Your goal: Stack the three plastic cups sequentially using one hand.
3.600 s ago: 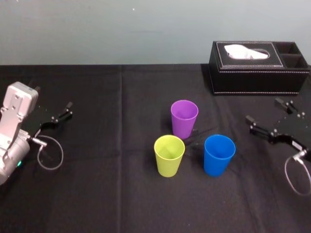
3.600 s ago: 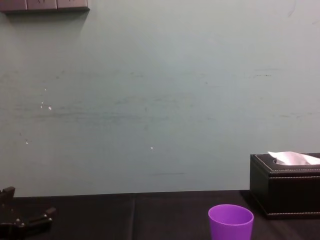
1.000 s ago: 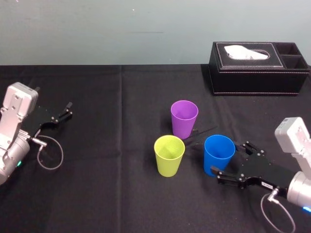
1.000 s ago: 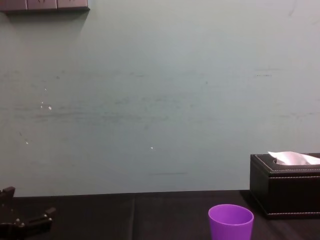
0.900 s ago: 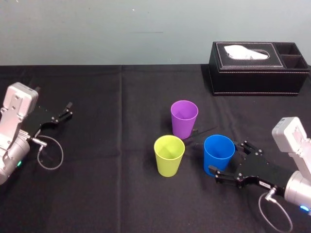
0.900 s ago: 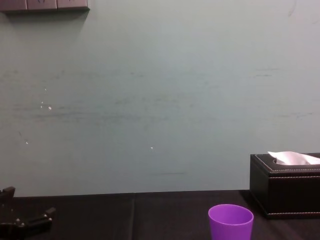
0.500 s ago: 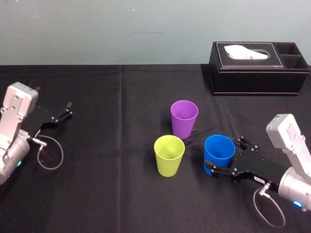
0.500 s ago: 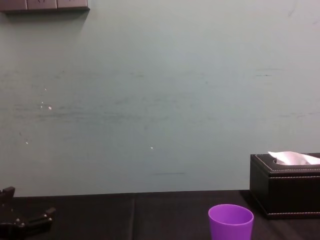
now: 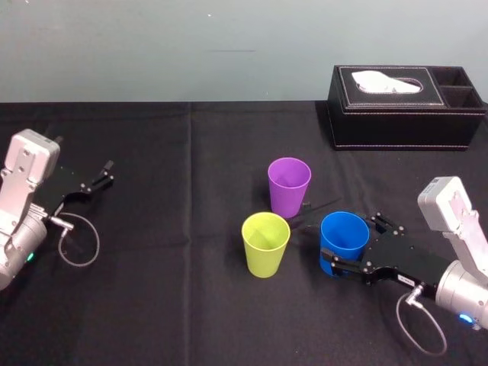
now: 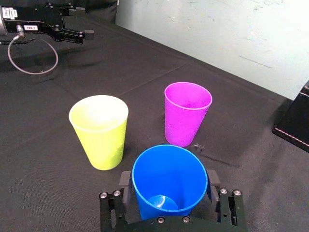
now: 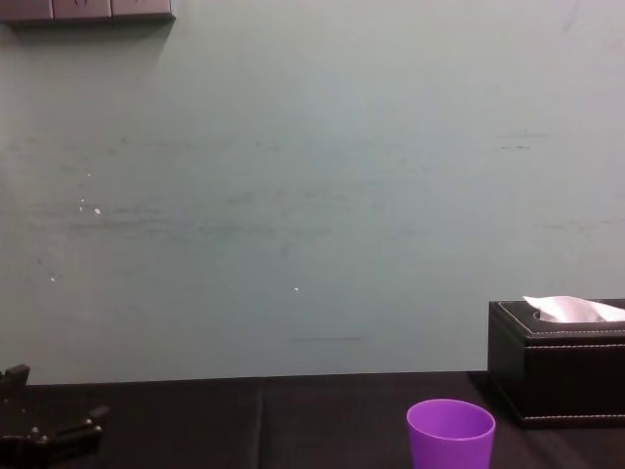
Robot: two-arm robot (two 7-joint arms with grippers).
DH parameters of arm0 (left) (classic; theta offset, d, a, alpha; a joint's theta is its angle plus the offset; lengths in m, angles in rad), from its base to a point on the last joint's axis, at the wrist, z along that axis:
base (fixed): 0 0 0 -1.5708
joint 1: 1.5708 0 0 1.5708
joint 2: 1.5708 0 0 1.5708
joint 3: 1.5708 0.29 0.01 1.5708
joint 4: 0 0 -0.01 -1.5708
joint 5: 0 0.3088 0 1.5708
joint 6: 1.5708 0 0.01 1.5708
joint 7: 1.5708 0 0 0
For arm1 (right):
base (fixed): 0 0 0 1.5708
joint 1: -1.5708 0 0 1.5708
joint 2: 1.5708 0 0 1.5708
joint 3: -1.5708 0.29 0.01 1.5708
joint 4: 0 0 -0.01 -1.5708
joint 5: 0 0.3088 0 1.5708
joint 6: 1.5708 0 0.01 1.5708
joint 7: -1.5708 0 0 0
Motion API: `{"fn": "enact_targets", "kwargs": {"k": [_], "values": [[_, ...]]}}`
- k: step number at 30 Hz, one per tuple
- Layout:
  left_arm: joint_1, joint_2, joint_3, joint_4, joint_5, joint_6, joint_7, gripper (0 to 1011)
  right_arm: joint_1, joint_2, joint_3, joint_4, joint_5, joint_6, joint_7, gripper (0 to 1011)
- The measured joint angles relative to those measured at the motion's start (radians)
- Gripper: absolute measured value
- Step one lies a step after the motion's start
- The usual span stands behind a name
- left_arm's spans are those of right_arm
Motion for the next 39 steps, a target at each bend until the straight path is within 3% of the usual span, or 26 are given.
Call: {"fn": "enact_targets", "kwargs": {"k": [9, 29, 39], "values": [[0.0, 0.0, 0.0, 0.0, 0.0, 0.0, 0.0, 1012, -0.001, 0.001, 0.0, -0.001, 0.001, 0.0, 0.0, 788], [0.0, 0.0, 0.0, 0.0, 0.0, 0.0, 0.0, 1011, -0.009, 0.001, 0.007, -0.009, 0.0, -0.002, -0.008, 729], [0.0, 0.0, 0.0, 0.0, 0.0, 0.0, 0.0, 1011, -0.056, 0.014, 0.067, -0.111, 0.0, 0.016, -0.039, 729]]}}
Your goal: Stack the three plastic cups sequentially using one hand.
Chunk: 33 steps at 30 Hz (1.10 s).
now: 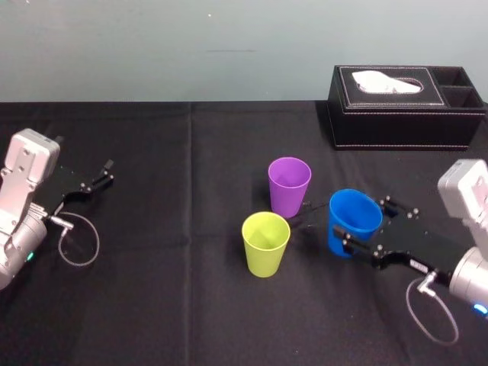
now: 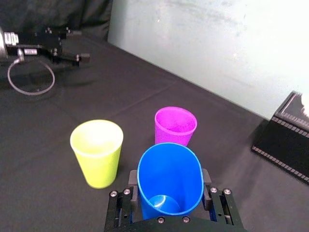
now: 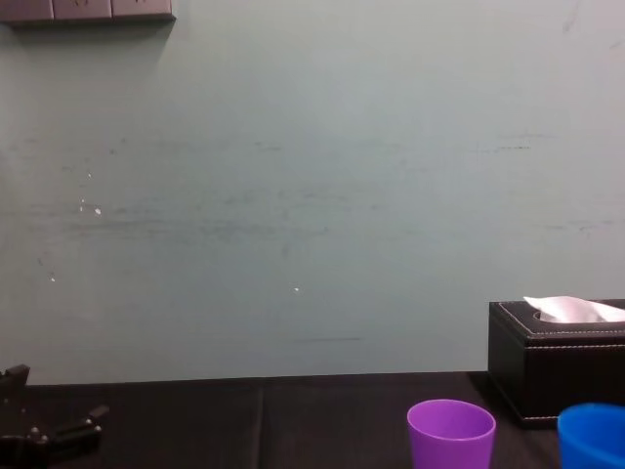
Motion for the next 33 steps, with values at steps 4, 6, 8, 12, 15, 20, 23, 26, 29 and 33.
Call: {"fn": "enact_targets", "kwargs": {"k": [4, 6, 8, 12, 15, 20, 23, 26, 29, 33], "values": [[0.0, 0.0, 0.0, 0.0, 0.0, 0.0, 0.0, 1011, -0.003, 0.009, 0.026, -0.054, 0.003, 0.034, -0.007, 729], [0.0, 0.0, 0.0, 0.0, 0.0, 0.0, 0.0, 1011, 0.003, 0.011, 0.031, -0.067, 0.005, 0.045, -0.008, 729], [0.0, 0.0, 0.0, 0.0, 0.0, 0.0, 0.0, 1011, 0.016, 0.011, 0.035, -0.081, 0.006, 0.06, -0.008, 729], [0.0, 0.0, 0.0, 0.0, 0.0, 0.0, 0.0, 1011, 0.045, 0.006, 0.032, -0.088, 0.006, 0.078, -0.008, 729], [0.0, 0.0, 0.0, 0.0, 0.0, 0.0, 0.0, 1011, 0.089, -0.006, 0.017, -0.085, 0.004, 0.097, -0.009, 729], [0.0, 0.0, 0.0, 0.0, 0.0, 0.0, 0.0, 1011, 0.147, -0.025, -0.012, -0.064, -0.006, 0.116, -0.008, 729], [0.0, 0.0, 0.0, 0.0, 0.0, 0.0, 0.0, 1011, 0.183, -0.039, -0.031, -0.046, -0.012, 0.126, -0.007, 729], [0.0, 0.0, 0.0, 0.0, 0.0, 0.0, 0.0, 1011, 0.216, -0.052, -0.05, -0.027, -0.018, 0.132, -0.006, 730], [0.0, 0.0, 0.0, 0.0, 0.0, 0.0, 0.0, 1011, 0.247, -0.066, -0.07, -0.006, -0.025, 0.139, -0.004, 729], [0.0, 0.0, 0.0, 0.0, 0.0, 0.0, 0.0, 1012, 0.286, -0.084, -0.095, 0.025, -0.036, 0.146, 0.001, 730]]}}
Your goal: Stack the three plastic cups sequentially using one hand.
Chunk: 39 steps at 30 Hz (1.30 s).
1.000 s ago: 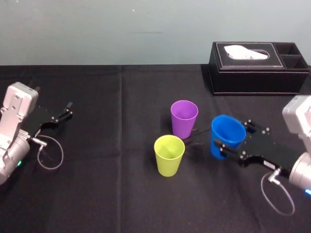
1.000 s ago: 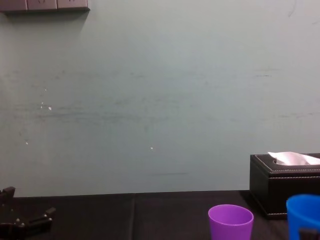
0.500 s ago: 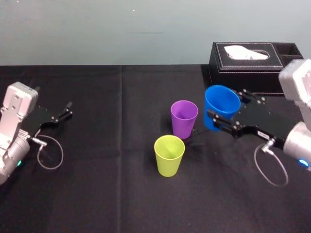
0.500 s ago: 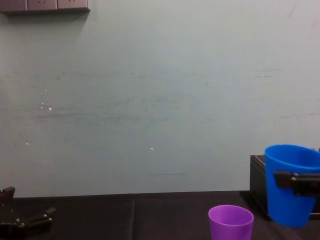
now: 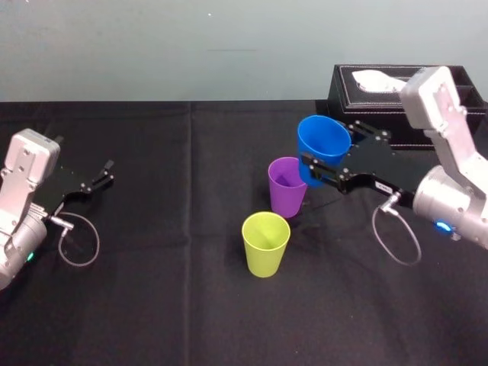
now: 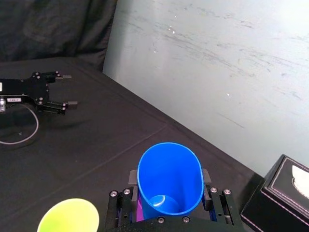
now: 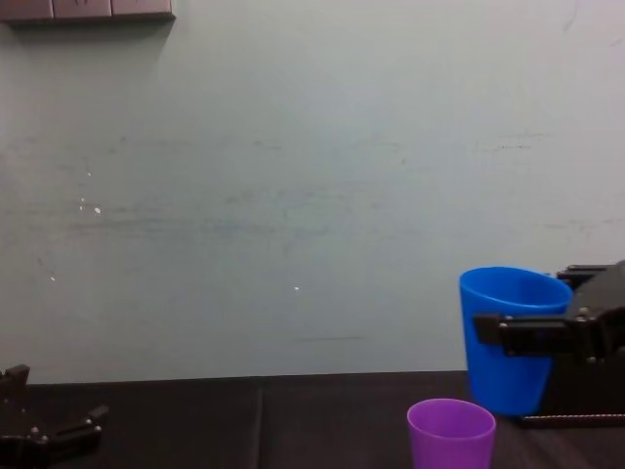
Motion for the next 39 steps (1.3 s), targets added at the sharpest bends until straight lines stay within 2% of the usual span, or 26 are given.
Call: {"fn": "enact_targets", "kwargs": {"k": [10, 39], "values": [[0.0, 0.0, 0.0, 0.0, 0.0, 0.0, 0.0, 1011, 0.081, -0.041, -0.057, 0.089, -0.03, 0.004, 0.012, 730], [0.0, 0.0, 0.0, 0.0, 0.0, 0.0, 0.0, 1011, 0.152, -0.081, -0.112, 0.211, -0.056, -0.027, 0.042, 729]]}}
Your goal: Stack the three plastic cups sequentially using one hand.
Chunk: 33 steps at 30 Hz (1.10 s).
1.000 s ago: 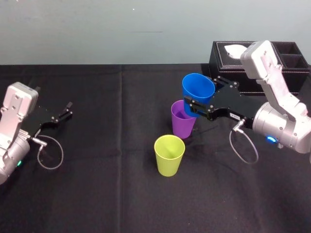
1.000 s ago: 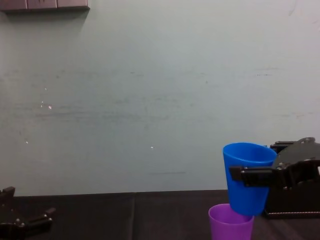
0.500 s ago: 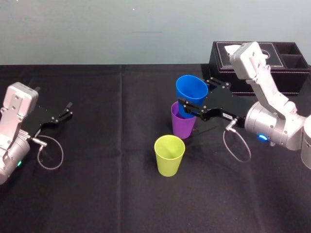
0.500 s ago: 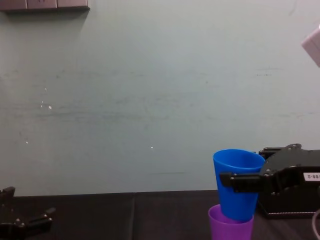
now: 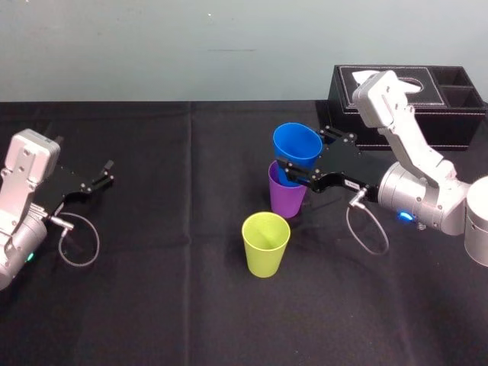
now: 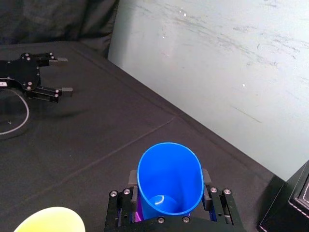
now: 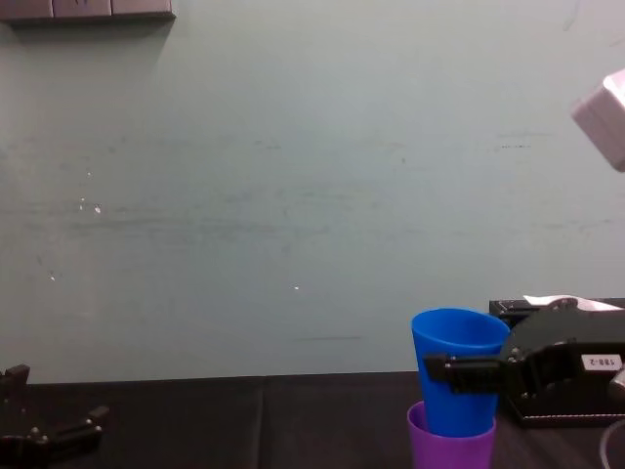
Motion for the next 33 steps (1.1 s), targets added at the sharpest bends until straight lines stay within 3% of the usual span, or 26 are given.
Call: {"fn": "enact_targets", "kwargs": {"k": [12, 27, 33], "values": [[0.0, 0.0, 0.0, 0.0, 0.0, 0.0, 0.0, 1011, 0.007, -0.008, -0.007, 0.039, 0.004, -0.011, 0.013, 729], [0.0, 0.0, 0.0, 0.0, 0.0, 0.0, 0.0, 1011, 0.007, -0.008, -0.007, 0.038, 0.006, -0.012, 0.014, 731], [0.0, 0.0, 0.0, 0.0, 0.0, 0.0, 0.0, 1011, 0.007, -0.008, -0.007, 0.038, 0.006, -0.012, 0.013, 869]]}}
